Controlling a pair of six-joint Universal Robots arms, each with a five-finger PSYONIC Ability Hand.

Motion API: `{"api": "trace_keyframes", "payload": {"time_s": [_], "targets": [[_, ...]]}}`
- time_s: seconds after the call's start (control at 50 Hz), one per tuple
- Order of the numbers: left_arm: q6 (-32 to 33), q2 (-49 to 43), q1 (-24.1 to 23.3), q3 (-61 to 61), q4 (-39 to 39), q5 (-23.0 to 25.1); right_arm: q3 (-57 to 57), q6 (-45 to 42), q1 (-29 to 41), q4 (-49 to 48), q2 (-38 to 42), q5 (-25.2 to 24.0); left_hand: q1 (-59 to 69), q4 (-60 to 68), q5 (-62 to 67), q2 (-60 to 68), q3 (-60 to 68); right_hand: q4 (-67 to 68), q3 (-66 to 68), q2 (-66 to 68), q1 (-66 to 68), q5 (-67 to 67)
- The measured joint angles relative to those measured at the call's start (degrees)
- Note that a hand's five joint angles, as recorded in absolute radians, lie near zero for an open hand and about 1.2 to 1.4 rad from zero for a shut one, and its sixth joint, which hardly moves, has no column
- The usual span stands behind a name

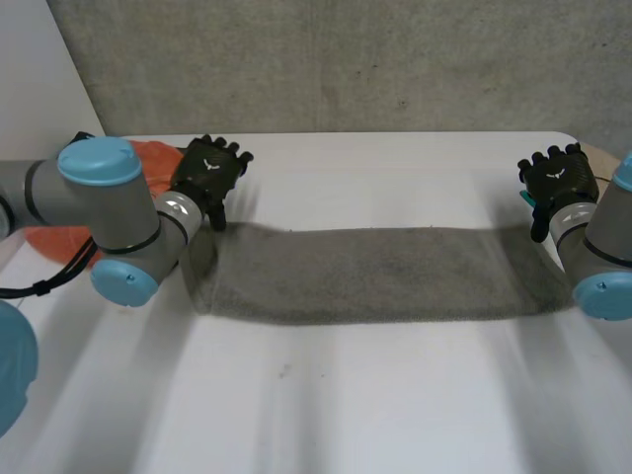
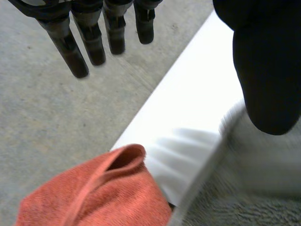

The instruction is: Fold the laundry.

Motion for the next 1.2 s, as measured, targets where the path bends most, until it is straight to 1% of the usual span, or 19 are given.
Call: {"api": "trace_keyframes", "payload": {"time_s": [0.04,0.1,0.18,0.22,0.32,0.36,0.4,0.42,0.46,0.56,0.68,0.84,0.96,1.06,1.12,1.14,1.16,1.2], "targets": [[-0.8,1.9,-0.2,-1.4,0.4,-0.9,0.2,1.0,0.1,0.5,-0.8,0.7,-0.2,-2.7,-1.8,-2.4,-2.4,-3.1,-3.1,-2.2,-1.3,-1.8],[-1.9,4.9,-0.3,-3.6,0.8,-2.0,1.0,2.4,0.0,1.1,-2.5,0.5,-0.2,-2.7,-1.8,-2.4,-2.4,-3.5,-3.3,-2.3,-1.3,-1.8],[-3.9,11.1,-0.2,-9.0,1.4,-3.5,3.7,5.2,-0.7,2.4,-7.2,-1.9,-0.2,-2.7,-1.8,-2.4,-2.4,-3.5,-3.3,-2.3,-1.3,-1.8],[-5.5,16.2,0.0,-14.2,1.5,-4.5,6.4,7.0,-1.6,3.9,-11.4,-5.0,-0.2,-2.7,-1.8,-2.4,-2.4,-3.5,-3.3,-2.3,-1.3,-1.8],[-8.0,24.1,0.3,-24.4,0.2,-6.0,11.9,7.5,-4.0,8.5,-18.2,-11.4,0.3,-2.3,-1.6,-2.0,-2.1,-3.5,-3.3,-2.3,-1.3,-1.8],[-9.0,26.8,0.4,-28.9,-1.0,-6.4,14.1,6.7,-5.3,11.1,-20.4,-14.0,5.5,1.7,1.7,1.9,1.6,-3.5,-3.3,-2.3,-1.3,-1.8],[-9.5,27.8,0.4,-30.9,-1.7,-6.4,15.2,6.1,-6.0,12.6,-21.3,-15.2,11.3,6.9,6.7,6.9,6.5,-3.4,-3.2,-2.2,-1.3,-1.8],[-10.4,29.1,0.6,-34.0,-2.7,-6.4,17.1,4.8,-7.2,15.0,-22.6,-17.1,11.9,7.7,7.5,7.7,7.3,-3.3,-3.0,-2.1,-1.1,-1.6],[-11.9,30.0,0.7,-37.6,-3.9,-6.0,19.5,3.0,-8.6,17.7,-23.6,-19.2,12.7,9.2,9.1,9.1,9.0,-1.0,-0.8,0.2,-0.6,0.4],[-14.8,28.8,1.4,-41.7,-4.4,-4.5,24.5,-0.5,-11.4,20.0,-24.1,-22.5,14.5,11.3,11.3,11.0,10.9,2.1,2.3,3.0,3.0,3.5],[-16.9,25.0,2.8,-42.0,-2.4,-3.5,29.3,-1.2,-14.4,15.4,-22.8,-24.6,18.6,15.4,15.1,15.1,15.0,3.4,3.7,4.1,4.2,5.0],[-18.3,20.6,3.8,-40.5,3.2,-3.5,32.2,-0.2,-16.2,9.2,-20.3,-25.7,23.0,19.4,19.1,19.1,19.0,5.8,6.1,5.5,6.8,7.6],[-18.6,18.6,3.6,-39.8,7.3,-2.9,33.0,0.1,-16.3,7.5,-19.6,-25.9,27.6,24.0,23.4,23.8,23.6,5.8,6.1,5.5,6.8,7.9],[-18.6,17.0,3.3,-38.7,8.2,-2.3,33.3,0.2,-16.0,7.0,-19.6,-25.8,31.3,27.4,26.7,27.5,27.3,6.7,6.8,6.9,7.9,8.5],[-18.5,15.8,3.3,-37.6,7.7,-2.0,33.3,0.5,-16.0,6.7,-19.8,-25.7,40.2,35.6,34.8,35.7,35.3,6.7,6.8,6.9,7.9,8.5],[-18.5,15.5,3.3,-37.3,7.4,-2.0,33.3,0.6,-16.0,6.7,-19.8,-25.8,40.2,35.6,34.8,35.7,35.3,6.7,6.8,6.9,7.9,8.5],[-18.4,15.2,3.4,-36.9,6.9,-2.1,33.3,0.8,-16.0,6.6,-19.9,-25.8,52.0,47.3,46.3,47.8,46.2,6.7,6.8,6.9,7.9,8.5],[-17.9,15.0,3.6,-36.3,5.9,-2.4,33.1,1.0,-16.1,6.6,-19.9,-25.8,54.7,52.2,50.5,52.4,50.7,6.7,6.8,6.9,7.9,8.4]]}}
